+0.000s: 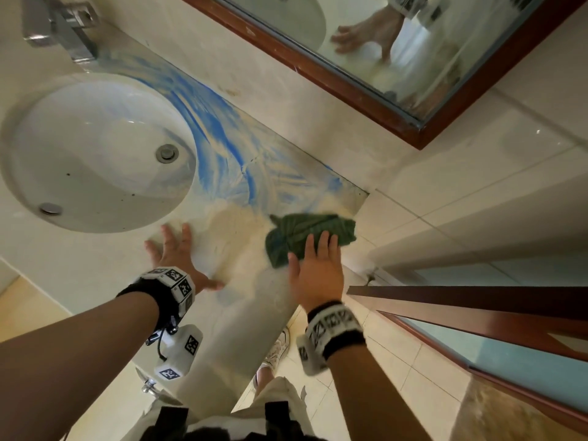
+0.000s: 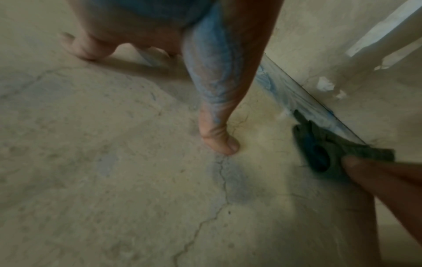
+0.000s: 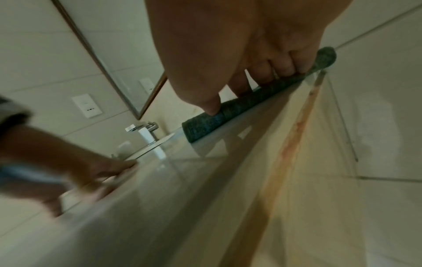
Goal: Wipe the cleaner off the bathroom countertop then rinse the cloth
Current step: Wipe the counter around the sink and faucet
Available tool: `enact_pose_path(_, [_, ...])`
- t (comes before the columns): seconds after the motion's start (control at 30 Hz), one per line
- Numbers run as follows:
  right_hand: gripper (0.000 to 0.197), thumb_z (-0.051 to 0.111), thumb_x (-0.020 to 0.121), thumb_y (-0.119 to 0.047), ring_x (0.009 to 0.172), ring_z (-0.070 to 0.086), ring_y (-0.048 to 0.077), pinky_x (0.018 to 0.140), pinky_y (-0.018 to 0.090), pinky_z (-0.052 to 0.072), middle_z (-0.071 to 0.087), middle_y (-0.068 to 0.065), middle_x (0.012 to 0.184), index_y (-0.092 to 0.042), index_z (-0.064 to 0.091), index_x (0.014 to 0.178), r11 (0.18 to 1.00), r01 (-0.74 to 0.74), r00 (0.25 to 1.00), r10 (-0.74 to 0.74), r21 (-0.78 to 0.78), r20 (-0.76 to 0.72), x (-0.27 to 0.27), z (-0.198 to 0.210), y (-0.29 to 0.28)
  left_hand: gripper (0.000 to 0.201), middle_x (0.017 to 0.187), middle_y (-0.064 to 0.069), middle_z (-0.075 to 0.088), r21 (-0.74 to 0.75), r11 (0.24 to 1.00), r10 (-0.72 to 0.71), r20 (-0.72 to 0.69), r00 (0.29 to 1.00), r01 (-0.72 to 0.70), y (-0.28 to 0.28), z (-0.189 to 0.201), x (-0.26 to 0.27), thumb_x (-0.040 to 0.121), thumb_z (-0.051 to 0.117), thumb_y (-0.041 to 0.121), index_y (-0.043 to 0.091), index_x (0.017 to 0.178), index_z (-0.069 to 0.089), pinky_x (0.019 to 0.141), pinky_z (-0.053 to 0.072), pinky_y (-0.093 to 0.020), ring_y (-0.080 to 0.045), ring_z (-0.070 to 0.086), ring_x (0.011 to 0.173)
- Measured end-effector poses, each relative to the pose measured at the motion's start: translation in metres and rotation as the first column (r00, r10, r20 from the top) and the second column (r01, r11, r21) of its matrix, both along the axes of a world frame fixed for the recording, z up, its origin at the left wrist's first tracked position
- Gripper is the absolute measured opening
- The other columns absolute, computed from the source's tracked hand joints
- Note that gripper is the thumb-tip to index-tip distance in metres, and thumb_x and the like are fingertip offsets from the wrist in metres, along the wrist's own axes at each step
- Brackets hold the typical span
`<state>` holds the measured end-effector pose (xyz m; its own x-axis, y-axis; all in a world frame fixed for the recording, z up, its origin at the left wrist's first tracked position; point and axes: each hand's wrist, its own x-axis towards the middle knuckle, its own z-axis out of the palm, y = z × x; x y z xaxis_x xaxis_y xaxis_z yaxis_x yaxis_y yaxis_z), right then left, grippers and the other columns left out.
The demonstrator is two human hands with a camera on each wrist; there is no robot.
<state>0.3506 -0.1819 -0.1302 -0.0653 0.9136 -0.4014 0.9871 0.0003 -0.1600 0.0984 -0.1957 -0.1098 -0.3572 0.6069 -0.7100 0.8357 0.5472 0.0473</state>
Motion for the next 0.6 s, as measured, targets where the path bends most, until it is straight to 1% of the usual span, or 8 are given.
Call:
enact_pose_path(0.07, [0.071, 0.018, 0.097, -0.053, 0.146, 0.016, 0.038, 0.121, 0.047, 0.013, 0.025, 0.022, 0.156, -0.008, 0.029, 0.151, 1.0, -0.004, 1.0, 0.003, -0.01, -0.024, -0.004, 0.0, -0.025, 0.149, 0.155, -0.001, -0.035, -0.015, 1.0, 0.002, -0.004, 1.0, -0.002, 0.002, 0.001, 0.001, 0.051, 0.086, 0.063, 0.036, 0.148, -0.024, 0.117, 0.003, -0.053, -0.044, -0.026, 0.141])
enact_pose_path(0.13, [0.068, 0.024, 0.097, -0.051, 0.146, 0.017, 0.037, 0.12, 0.046, 0.017, 0.025, 0.02, 0.157, -0.009, 0.03, 0.15, 1.0, 0.018, 0.999, -0.017, 0.002, -0.029, -0.001, 0.0, -0.021, 0.15, 0.155, -0.003, -0.035, -0.039, 0.999, -0.01, -0.012, 1.0, 0.009, 0.004, 0.003, 0.001, 0.051, 0.085, 0.064, 0.035, 0.148, -0.025, 0.117, 0.002, -0.053, -0.044, -0.026, 0.141])
enact_pose_path(0.2, [0.067, 0.029, 0.099, -0.049, 0.147, 0.013, 0.036, 0.121, 0.044, 0.015, 0.02, 0.019, 0.158, -0.01, 0.024, 0.153, 1.0, 0.026, 1.0, -0.026, 0.014, -0.013, 0.008, 0.0, 0.008, 0.15, 0.155, -0.004, -0.035, -0.052, 0.999, -0.012, -0.019, 1.0, 0.011, 0.006, 0.005, 0.002, 0.051, 0.084, 0.066, 0.033, 0.149, -0.025, 0.117, 0.002, -0.054, -0.045, -0.025, 0.141])
enact_pose_path(0.27, [0.067, 0.031, 0.099, -0.047, 0.148, 0.01, 0.035, 0.121, 0.043, 0.014, 0.017, 0.017, 0.16, -0.011, 0.018, 0.154, 0.998, 0.05, 0.999, -0.051, 0.037, 0.002, 0.018, -0.001, 0.049, 0.15, 0.155, -0.005, -0.034, -0.074, 0.997, -0.009, -0.021, 1.0, 0.007, 0.009, 0.006, 0.004, 0.051, 0.082, 0.068, 0.031, 0.149, -0.026, 0.116, 0.006, -0.058, -0.046, -0.022, 0.142])
enact_pose_path(0.33, [0.067, 0.035, 0.099, -0.044, 0.147, 0.011, 0.035, 0.121, 0.044, 0.015, 0.016, 0.017, 0.16, -0.013, 0.016, 0.154, 0.997, 0.063, 0.998, -0.064, 0.041, 0.02, 0.026, -0.001, 0.086, 0.151, 0.155, -0.005, -0.034, -0.098, 0.995, -0.006, -0.033, 0.999, 0.003, 0.011, 0.006, 0.007, 0.051, 0.082, 0.069, 0.03, 0.147, -0.028, 0.114, 0.011, -0.061, -0.049, -0.02, 0.142])
enact_pose_path(0.4, [0.067, 0.038, 0.099, -0.043, 0.147, 0.011, 0.036, 0.121, 0.045, 0.015, 0.014, 0.017, 0.16, -0.013, 0.015, 0.155, 0.998, 0.054, 0.997, -0.056, 0.032, 0.056, 0.029, -0.001, 0.105, 0.153, 0.155, -0.006, -0.034, -0.108, 0.994, -0.016, -0.054, 0.998, 0.01, 0.012, 0.006, 0.008, 0.05, 0.082, 0.07, 0.029, 0.147, -0.03, 0.113, 0.014, -0.062, -0.05, -0.017, 0.142])
enact_pose_path(0.5, [0.068, 0.038, 0.098, -0.044, 0.148, 0.006, 0.035, 0.121, 0.044, 0.014, 0.008, 0.017, 0.161, -0.012, 0.018, 0.154, 0.999, 0.045, 0.998, -0.046, 0.026, 0.047, 0.027, 0.0, 0.091, 0.151, 0.155, -0.007, -0.033, -0.097, 0.995, -0.036, -0.058, 0.998, 0.03, 0.011, 0.005, 0.007, 0.052, 0.078, 0.073, 0.028, 0.147, -0.03, 0.113, 0.013, -0.062, -0.051, -0.017, 0.141])
enact_pose_path(0.6, [0.067, 0.033, 0.099, -0.046, 0.148, -0.001, 0.035, 0.121, 0.043, 0.006, 0.005, 0.017, 0.161, -0.01, 0.02, 0.153, 0.999, -0.016, 1.0, 0.016, 0.046, 0.005, 0.023, -0.001, 0.041, 0.15, 0.155, -0.009, -0.034, -0.086, 0.996, -0.039, -0.049, 0.998, 0.035, 0.009, 0.006, 0.007, 0.053, 0.077, 0.074, 0.027, 0.147, -0.029, 0.115, 0.008, -0.06, -0.051, -0.019, 0.141])
